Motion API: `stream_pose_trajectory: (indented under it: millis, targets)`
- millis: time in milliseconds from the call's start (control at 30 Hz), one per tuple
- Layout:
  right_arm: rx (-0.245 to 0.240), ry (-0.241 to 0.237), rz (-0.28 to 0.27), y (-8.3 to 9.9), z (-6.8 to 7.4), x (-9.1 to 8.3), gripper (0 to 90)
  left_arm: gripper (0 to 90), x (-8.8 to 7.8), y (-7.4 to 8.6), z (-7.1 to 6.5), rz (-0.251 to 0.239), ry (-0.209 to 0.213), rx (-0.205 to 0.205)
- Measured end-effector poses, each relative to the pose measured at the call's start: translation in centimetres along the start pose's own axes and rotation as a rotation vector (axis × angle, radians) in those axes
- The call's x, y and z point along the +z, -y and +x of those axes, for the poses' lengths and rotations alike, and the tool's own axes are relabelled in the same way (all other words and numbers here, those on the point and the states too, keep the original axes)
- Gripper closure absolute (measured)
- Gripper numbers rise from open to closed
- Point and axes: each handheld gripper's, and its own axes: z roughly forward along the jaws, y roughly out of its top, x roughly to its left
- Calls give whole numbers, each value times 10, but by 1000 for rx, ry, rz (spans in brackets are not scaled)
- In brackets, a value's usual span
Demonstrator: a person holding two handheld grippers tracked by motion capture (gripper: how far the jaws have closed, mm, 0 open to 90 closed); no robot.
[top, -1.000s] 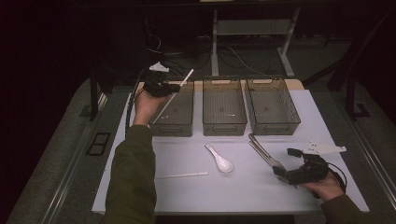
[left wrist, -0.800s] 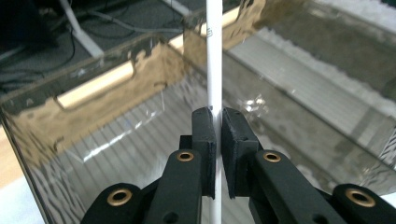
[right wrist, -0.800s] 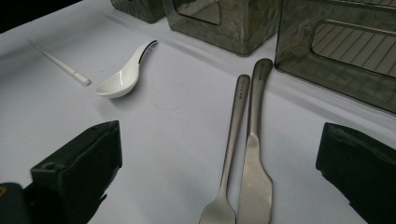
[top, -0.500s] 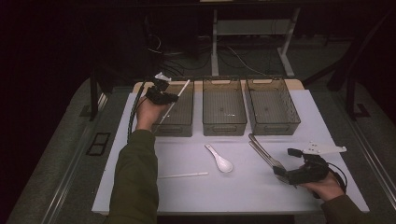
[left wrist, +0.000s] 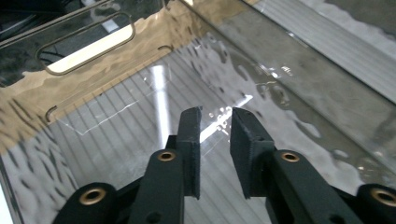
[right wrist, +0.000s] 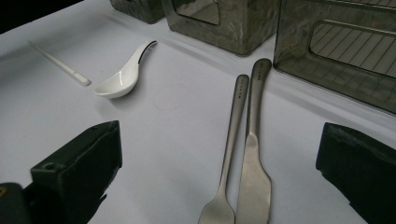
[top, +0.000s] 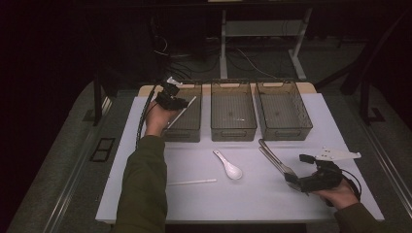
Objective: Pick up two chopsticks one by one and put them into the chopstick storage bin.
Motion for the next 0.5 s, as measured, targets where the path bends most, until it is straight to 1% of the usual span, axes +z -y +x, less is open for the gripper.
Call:
stream_pose_trajectory:
  millis: [67,133,167,200,267,300,333,367,400,433,467,500]
  targets:
    - [-1,2,2,0,0,0,4,662,-3,-1,-2,-5,13,17]
    - [0,2,2,0,0,0,4,645,-9,-3,-4,-17,27,33]
    - [-2,3,1,0,0,0,4,627,-11,-4,-5,-21,42,36]
    - [-2,3,2,0,1,0,4,591,-14,-4,-7,-25,58,36]
    - [-4,3,2,0,1,1,4,577,-17,-4,-12,-50,84,27]
    - [-8,3,2,0,1,1,4,563,-21,-5,-12,-35,96,54]
    - [-8,3,2,0,1,1,4,548,-24,-5,-15,-40,108,57]
    - [-6,4,2,0,1,1,4,517,-26,-5,-18,-44,113,71]
    - [-6,4,2,0,1,1,4,517,-29,-5,-21,-47,124,74]
    - [-5,5,4,0,1,1,4,488,-32,-4,-24,-63,138,63]
    - [-5,5,4,0,1,1,4,488,-35,-3,-27,-71,154,71]
    - [-6,4,6,0,1,1,4,476,-37,-2,-30,-82,168,68]
